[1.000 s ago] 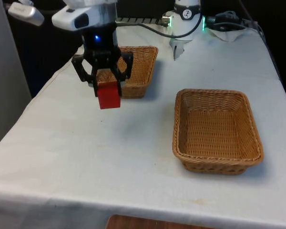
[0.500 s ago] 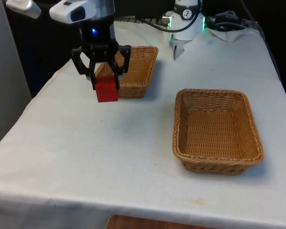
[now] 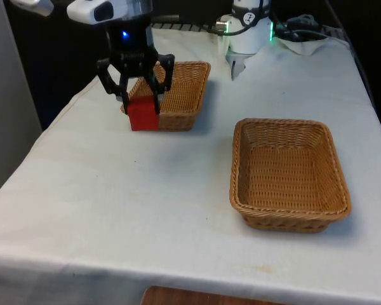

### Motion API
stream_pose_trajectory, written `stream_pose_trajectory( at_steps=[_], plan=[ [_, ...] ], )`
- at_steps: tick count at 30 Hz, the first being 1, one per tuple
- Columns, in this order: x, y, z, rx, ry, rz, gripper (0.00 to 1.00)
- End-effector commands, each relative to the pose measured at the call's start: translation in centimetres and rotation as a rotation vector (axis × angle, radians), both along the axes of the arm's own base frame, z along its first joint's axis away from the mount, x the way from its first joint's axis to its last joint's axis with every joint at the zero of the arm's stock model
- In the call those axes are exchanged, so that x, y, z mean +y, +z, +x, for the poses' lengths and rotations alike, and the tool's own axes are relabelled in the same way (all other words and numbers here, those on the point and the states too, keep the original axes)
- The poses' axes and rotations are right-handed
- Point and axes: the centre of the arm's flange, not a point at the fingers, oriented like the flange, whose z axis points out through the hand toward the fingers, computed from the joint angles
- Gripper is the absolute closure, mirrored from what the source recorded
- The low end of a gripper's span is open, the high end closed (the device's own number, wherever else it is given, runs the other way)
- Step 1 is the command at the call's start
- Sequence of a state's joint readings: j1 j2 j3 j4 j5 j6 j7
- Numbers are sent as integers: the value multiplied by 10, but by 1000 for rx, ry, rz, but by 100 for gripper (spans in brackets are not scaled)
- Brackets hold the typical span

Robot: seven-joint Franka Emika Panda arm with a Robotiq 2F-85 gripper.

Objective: Pick up the red cube and place it into the right basket.

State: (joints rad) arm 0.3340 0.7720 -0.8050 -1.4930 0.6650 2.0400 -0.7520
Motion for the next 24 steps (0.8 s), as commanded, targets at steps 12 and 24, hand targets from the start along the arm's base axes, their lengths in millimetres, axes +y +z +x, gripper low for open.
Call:
stream_pose_trajectory(
  at_steps=[12,24],
  plan=[
    [2,-13,-21,-69,0,36,97],
    [-14,7,-45,-83,3,46,97]
  ],
)
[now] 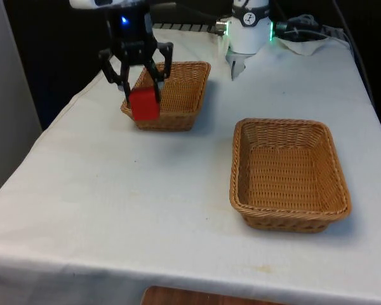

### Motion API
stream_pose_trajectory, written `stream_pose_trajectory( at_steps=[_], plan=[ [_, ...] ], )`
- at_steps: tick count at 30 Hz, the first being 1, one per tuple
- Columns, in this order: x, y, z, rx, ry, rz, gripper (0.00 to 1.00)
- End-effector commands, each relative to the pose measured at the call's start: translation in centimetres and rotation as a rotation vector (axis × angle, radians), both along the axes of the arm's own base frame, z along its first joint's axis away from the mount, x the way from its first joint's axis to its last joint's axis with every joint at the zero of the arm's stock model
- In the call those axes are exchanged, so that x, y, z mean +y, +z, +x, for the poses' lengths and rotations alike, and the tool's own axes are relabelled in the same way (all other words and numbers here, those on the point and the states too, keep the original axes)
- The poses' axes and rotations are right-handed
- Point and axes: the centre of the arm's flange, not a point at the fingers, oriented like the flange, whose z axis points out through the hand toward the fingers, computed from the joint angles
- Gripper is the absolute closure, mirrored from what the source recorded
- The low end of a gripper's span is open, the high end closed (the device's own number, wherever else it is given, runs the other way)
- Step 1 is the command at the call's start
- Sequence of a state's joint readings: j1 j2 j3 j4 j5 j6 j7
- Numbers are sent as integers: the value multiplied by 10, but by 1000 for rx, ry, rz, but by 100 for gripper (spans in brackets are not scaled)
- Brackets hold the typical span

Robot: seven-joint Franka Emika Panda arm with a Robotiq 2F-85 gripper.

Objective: Pick up the red cube and place it into the right basket.

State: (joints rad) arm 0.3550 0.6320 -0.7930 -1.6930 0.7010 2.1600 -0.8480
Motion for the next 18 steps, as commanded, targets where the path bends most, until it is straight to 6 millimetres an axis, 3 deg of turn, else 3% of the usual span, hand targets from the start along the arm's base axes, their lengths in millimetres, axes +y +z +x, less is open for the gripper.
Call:
stream_pose_trajectory(
  at_steps=[1,5,6,15,16,18],
  plan=[
    [-6,5,-10,-6,1,-7,97],
    [-15,11,-22,-7,4,-12,97],
    [-12,9,-15,-1,5,3,97],
    [-26,9,-42,9,9,-42,97],
    [-24,8,-35,12,9,-27,97],
    [-28,9,-46,12,9,-50,97]
  ],
)
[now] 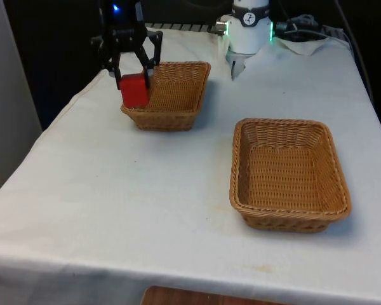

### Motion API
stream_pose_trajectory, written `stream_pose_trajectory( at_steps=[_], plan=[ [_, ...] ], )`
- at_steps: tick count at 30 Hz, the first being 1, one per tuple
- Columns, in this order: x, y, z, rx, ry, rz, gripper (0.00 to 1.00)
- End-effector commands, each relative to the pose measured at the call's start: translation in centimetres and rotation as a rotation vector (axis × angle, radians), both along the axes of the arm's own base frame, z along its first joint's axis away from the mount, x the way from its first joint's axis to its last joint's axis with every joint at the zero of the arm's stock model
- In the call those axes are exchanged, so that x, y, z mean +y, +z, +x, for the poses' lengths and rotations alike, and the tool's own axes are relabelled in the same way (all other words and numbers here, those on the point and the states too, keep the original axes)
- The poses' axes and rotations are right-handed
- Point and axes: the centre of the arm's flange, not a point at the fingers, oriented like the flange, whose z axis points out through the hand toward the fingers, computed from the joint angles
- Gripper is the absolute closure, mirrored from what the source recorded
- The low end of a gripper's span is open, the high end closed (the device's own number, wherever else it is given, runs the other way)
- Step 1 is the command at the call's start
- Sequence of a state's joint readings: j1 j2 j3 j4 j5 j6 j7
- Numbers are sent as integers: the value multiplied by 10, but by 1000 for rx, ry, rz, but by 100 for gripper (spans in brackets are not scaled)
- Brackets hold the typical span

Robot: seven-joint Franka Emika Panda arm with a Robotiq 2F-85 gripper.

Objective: Pick up the red cube and place it into the right basket.

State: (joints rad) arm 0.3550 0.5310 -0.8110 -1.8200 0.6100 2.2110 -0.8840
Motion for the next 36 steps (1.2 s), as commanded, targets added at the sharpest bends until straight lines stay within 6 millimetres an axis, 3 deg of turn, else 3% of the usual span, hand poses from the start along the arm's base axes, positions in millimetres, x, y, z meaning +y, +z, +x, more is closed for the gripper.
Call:
stream_pose_trajectory(
  at_steps=[1,5,6,15,16,19,23,24,28,31,32,36],
  plan=[
    [-4,1,-9,-1,-1,-21,97],
    [-8,-1,-18,6,2,-39,97],
    [-6,-2,-12,9,4,-24,97],
    [-18,-11,-40,17,4,-75,97],
    [-14,-11,-31,19,3,-60,97],
    [-21,-15,-49,20,4,-88,97],
    [-25,-20,-58,25,6,-101,97],
    [-22,-20,-51,28,3,-87,97],
    [-30,-24,-70,27,6,-115,97],
    [-33,-26,-78,27,6,-115,97],
    [-30,-27,-70,28,4,-104,97],
    [-34,-30,-89,23,6,-106,97]
  ],
)
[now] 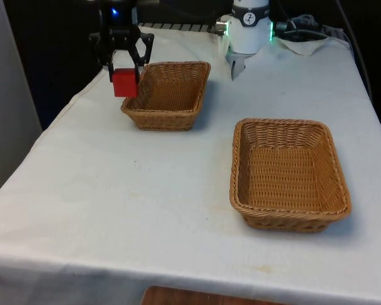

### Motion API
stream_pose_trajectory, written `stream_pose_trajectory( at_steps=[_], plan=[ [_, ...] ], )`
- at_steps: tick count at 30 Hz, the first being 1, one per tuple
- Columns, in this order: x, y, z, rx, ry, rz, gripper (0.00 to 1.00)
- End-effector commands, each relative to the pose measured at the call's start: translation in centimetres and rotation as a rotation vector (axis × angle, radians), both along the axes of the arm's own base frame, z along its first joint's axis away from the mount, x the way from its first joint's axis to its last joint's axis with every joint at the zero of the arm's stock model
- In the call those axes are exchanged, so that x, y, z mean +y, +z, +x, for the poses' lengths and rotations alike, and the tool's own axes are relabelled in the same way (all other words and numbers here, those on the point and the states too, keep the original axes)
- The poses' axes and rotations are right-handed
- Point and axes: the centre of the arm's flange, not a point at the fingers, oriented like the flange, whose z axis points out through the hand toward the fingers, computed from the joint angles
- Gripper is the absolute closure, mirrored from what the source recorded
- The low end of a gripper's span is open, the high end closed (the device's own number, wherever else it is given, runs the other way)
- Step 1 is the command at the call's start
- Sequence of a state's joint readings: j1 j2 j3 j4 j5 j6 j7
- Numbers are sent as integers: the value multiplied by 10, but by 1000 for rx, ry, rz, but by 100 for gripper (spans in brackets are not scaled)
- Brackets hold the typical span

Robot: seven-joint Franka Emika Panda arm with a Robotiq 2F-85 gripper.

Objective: Pick up the red cube and place it into the right basket.

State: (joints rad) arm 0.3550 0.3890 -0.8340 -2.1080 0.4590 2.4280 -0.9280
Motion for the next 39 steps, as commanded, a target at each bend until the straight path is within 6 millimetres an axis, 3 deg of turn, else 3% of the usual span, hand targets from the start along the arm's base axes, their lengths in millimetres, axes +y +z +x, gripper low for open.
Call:
stream_pose_trajectory(
  at_steps=[1,4,5,22,39],
  plan=[
    [-1,-1,-9,-7,1,-8,97],
    [0,-6,-19,-10,-1,2,97],
    [0,-5,-11,-1,-2,7,97],
    [10,-40,-76,-19,-4,42,97],
    [13,-65,-104,-13,-20,75,97]
  ],
)
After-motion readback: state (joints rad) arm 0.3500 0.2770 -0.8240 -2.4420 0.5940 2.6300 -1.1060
